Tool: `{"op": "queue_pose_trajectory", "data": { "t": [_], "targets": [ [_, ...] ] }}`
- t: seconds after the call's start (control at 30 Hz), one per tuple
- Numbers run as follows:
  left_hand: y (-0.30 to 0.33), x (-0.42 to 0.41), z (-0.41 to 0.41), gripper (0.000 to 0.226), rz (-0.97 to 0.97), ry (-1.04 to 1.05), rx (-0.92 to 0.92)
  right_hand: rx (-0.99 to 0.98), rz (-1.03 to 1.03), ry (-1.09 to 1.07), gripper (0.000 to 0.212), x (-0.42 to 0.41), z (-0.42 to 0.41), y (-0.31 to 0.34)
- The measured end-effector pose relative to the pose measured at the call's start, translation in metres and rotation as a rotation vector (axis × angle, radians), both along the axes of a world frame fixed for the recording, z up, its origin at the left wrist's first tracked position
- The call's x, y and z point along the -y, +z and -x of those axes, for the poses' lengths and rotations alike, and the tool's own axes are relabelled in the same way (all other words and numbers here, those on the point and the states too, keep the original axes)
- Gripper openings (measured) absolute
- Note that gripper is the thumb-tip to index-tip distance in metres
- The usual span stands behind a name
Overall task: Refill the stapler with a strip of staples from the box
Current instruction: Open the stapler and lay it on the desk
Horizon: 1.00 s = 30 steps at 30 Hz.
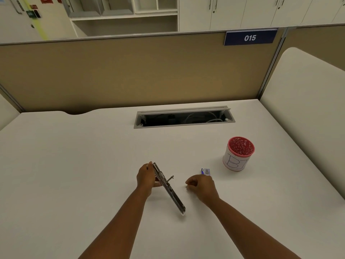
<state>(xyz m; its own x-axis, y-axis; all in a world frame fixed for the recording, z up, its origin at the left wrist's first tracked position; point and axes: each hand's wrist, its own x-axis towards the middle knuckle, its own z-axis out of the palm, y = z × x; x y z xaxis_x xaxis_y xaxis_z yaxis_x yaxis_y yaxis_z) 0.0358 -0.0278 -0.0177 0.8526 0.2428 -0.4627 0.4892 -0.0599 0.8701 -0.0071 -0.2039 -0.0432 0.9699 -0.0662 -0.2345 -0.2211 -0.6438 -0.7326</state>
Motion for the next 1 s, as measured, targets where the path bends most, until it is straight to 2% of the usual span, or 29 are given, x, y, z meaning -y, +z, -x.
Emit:
{"op": "queue_pose_trajectory", "data": {
  "t": [0.17, 0.3, 0.37, 0.43, 0.6, 0.73, 1.0],
  "targets": [
    [-0.004, -0.006, -0.001, 0.03, 0.107, 0.07, -0.03, -0.027, 0.052, 0.029, 0.02, 0.003, -0.005, 0.004],
    [-0.007, -0.012, -0.003, 0.028, 0.209, 0.177, -0.042, 0.074, -0.108, -0.062, 0.02, 0.008, -0.009, 0.015],
    [-0.008, -0.013, -0.004, 0.027, 0.277, 0.24, -0.04, 0.018, -0.121, 0.086, 0.033, 0.006, -0.011, 0.022],
    [-0.008, -0.011, -0.005, 0.026, 0.354, 0.291, -0.035, -0.033, -0.01, 0.229, 0.044, -0.001, -0.011, 0.026],
    [-0.007, -0.012, -0.007, 0.027, 0.507, 0.336, -0.014, 0.119, 0.172, 0.242, 0.02, -0.007, -0.022, 0.027],
    [-0.014, -0.02, -0.008, 0.012, 0.405, 0.268, 0.005, 0.107, 0.253, 0.208, 0.015, -0.004, -0.038, 0.025],
    [-0.03, -0.038, -0.016, 0.022, 0.143, 0.198, 0.013, 0.117, 0.414, 0.266, 0.029, -0.002, -0.055, 0.007]
  ]
}}
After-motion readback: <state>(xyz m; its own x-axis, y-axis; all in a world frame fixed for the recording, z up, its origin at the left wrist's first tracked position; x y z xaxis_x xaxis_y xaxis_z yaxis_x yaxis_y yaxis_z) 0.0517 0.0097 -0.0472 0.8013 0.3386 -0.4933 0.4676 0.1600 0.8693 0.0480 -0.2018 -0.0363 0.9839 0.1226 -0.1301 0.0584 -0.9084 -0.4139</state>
